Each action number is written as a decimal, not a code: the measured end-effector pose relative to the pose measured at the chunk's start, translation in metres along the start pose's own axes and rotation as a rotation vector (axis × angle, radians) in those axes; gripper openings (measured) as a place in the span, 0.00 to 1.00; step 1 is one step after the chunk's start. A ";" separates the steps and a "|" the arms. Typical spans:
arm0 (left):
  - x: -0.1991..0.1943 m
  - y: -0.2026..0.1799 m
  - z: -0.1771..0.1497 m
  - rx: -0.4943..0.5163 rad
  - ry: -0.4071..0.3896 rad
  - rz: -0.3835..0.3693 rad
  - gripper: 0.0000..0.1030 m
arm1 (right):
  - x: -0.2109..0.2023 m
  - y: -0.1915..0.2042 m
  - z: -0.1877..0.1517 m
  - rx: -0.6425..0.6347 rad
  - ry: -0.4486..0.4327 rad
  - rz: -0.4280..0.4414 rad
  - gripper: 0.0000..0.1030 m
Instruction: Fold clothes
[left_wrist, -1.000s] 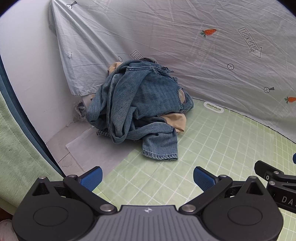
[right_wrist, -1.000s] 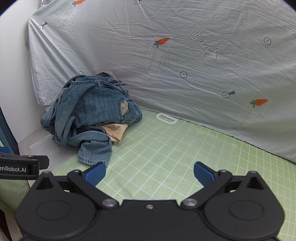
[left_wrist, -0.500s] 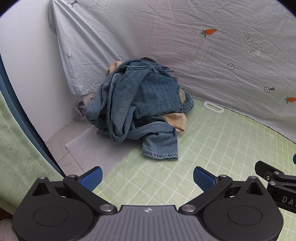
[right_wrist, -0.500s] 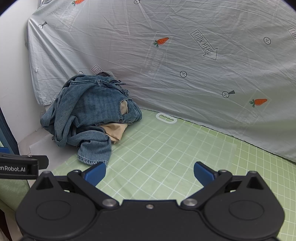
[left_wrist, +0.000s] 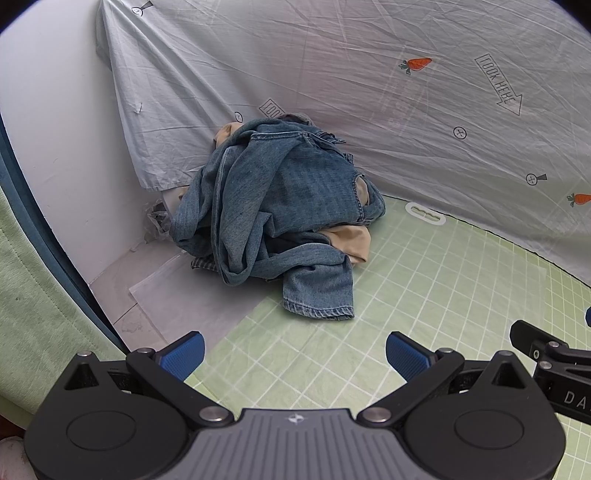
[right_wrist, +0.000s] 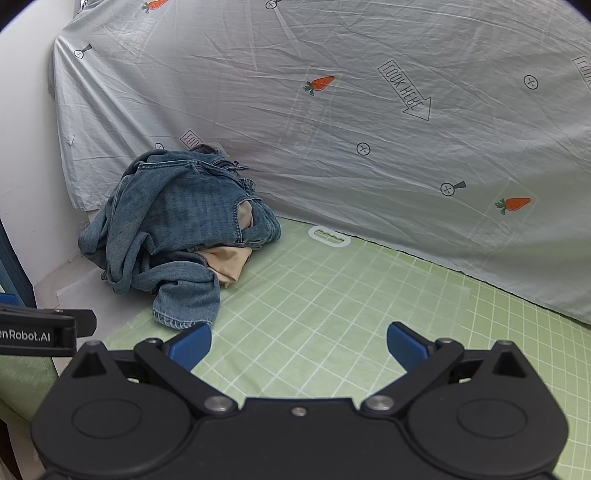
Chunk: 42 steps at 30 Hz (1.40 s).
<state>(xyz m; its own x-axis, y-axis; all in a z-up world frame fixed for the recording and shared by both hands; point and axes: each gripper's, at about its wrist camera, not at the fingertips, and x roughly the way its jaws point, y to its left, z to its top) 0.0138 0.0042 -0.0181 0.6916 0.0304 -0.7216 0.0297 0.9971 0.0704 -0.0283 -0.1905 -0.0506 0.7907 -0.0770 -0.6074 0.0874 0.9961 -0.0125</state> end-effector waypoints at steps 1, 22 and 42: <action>0.000 0.000 0.000 -0.001 0.000 0.001 1.00 | 0.000 0.000 0.000 0.000 0.000 -0.001 0.99; 0.008 -0.003 0.001 -0.009 0.010 -0.045 1.00 | 0.004 -0.003 0.001 0.010 0.006 -0.016 0.99; 0.092 0.013 0.037 -0.111 0.126 -0.014 1.00 | 0.071 -0.013 0.046 -0.073 0.003 -0.072 1.00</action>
<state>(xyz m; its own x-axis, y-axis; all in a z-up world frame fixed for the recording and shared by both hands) 0.1047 0.0177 -0.0585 0.5952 0.0185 -0.8034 -0.0463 0.9989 -0.0113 0.0541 -0.2113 -0.0571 0.7818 -0.1484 -0.6055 0.0993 0.9885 -0.1141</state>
